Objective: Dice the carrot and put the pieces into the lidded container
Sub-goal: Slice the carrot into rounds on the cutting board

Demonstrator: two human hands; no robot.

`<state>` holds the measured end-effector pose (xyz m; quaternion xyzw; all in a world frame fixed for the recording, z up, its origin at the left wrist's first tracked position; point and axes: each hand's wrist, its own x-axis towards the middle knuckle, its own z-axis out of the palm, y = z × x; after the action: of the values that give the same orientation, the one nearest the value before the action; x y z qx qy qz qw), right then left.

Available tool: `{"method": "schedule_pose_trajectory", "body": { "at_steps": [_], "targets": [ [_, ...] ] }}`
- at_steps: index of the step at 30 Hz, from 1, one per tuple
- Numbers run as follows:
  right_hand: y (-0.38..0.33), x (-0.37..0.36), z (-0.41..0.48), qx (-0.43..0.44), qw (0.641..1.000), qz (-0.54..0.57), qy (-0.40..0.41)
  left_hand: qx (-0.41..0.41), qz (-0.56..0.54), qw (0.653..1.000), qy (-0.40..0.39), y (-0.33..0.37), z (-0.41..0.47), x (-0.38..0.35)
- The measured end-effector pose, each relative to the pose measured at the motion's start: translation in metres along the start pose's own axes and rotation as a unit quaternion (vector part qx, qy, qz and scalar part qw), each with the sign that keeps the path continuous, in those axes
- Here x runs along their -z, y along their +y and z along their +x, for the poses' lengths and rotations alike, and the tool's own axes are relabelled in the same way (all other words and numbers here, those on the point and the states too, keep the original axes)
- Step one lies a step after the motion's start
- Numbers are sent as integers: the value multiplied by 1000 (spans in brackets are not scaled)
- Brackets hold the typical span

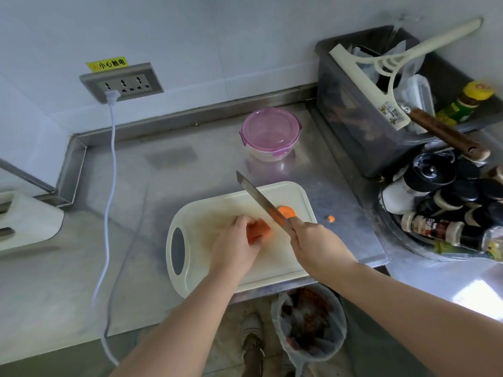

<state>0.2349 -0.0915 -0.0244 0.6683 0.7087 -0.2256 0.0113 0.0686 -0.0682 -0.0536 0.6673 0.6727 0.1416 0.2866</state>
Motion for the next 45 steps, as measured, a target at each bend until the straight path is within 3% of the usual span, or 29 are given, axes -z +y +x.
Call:
{"method": "schedule_pose_trajectory", "body": {
  "at_steps": [6, 19, 30, 45],
  "targets": [
    [-11, 7, -9, 29, 998, -50, -7, -3, 2, 1000, 2, 4, 1, 0],
    [-14, 3, -11, 11, 999, -48, -11, -7, 9, 1000, -3, 5, 3, 1],
    [-11, 2, -5, 37, 990, -121, -64, -19, 33, 999, 17, 6, 2, -2],
    [-12, -16, 21, 7, 995, -61, -78, -33, 27, 999, 1, 4, 7, 2]
  ]
}}
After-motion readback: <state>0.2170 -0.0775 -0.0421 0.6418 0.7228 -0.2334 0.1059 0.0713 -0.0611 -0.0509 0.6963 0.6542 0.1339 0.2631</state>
